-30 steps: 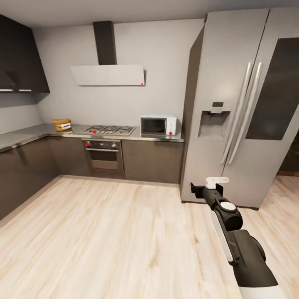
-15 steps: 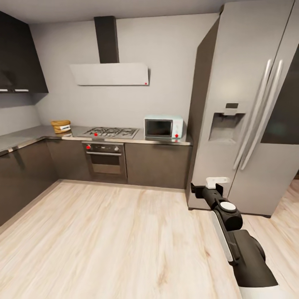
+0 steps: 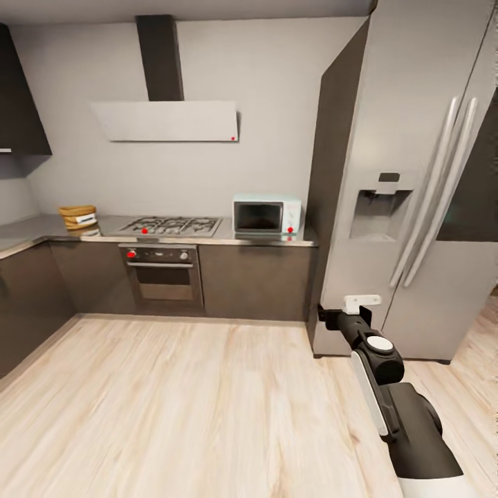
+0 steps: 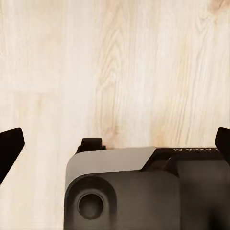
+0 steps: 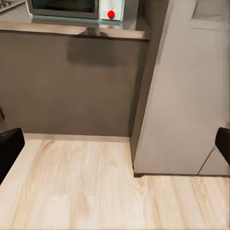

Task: In the kitchen, take the popcorn bag from the countertop, put it into the microwave, and heat it until the popcorn is cooked so the cooked popcorn ends up inside the bag.

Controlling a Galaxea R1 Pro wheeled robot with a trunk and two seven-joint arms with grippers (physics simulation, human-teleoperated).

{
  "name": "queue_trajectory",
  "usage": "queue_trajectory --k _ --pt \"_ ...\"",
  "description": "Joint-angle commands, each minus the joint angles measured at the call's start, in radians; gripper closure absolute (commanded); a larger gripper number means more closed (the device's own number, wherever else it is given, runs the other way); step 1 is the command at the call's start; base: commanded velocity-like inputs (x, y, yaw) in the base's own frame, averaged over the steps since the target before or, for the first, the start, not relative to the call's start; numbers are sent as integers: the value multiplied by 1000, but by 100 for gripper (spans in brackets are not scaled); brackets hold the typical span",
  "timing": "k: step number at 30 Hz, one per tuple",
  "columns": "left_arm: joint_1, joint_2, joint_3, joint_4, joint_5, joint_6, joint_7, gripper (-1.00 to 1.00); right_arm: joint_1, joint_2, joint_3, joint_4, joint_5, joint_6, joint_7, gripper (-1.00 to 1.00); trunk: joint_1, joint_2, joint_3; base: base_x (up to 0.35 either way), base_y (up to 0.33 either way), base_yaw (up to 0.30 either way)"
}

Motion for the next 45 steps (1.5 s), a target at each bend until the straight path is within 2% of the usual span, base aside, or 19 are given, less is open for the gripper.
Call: queue_trajectory --k 1,15,25,45 --pt "0 0 0 1 1 -3 1 -100 -1 -1 3 -1 0 6 -7 -100 1 -1 -1 325 185 -172" --pt "0 0 -1 1 0 -3 2 -100 -1 -2 3 16 1 4 -9 -100 1 -1 -1 325 184 -11" --pt "0 0 -2 1 -1 -3 1 -100 0 -11 0 19 2 2 -8 -100 1 -1 -1 342 9 0" --pt "0 0 -3 1 -1 -3 1 -100 5 -12 -6 7 1 2 -7 -100 1 -1 -1 343 0 0"
